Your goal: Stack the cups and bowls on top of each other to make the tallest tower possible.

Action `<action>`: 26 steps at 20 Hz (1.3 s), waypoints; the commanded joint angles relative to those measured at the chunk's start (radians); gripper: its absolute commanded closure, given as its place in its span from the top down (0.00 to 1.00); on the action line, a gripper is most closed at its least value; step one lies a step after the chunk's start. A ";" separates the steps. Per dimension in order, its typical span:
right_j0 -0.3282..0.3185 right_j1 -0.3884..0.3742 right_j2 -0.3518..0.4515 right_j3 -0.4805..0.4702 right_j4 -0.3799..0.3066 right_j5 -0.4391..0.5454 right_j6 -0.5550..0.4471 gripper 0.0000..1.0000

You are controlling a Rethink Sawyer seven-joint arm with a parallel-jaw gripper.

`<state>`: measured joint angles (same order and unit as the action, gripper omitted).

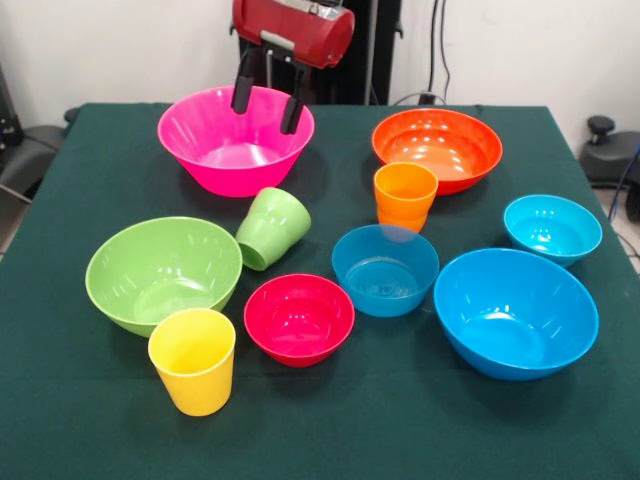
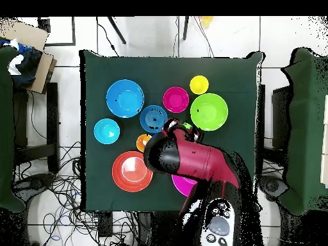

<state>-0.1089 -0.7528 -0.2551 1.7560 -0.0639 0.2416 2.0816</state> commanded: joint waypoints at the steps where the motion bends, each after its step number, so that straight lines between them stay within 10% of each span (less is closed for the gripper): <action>1: -0.239 -0.083 0.320 0.040 -0.067 0.399 -0.380 1.00; 26: -0.253 -0.197 0.397 0.091 -0.152 0.514 -0.192 1.00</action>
<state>-0.3730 -0.9511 0.0333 1.7736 -0.1417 0.6520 2.0641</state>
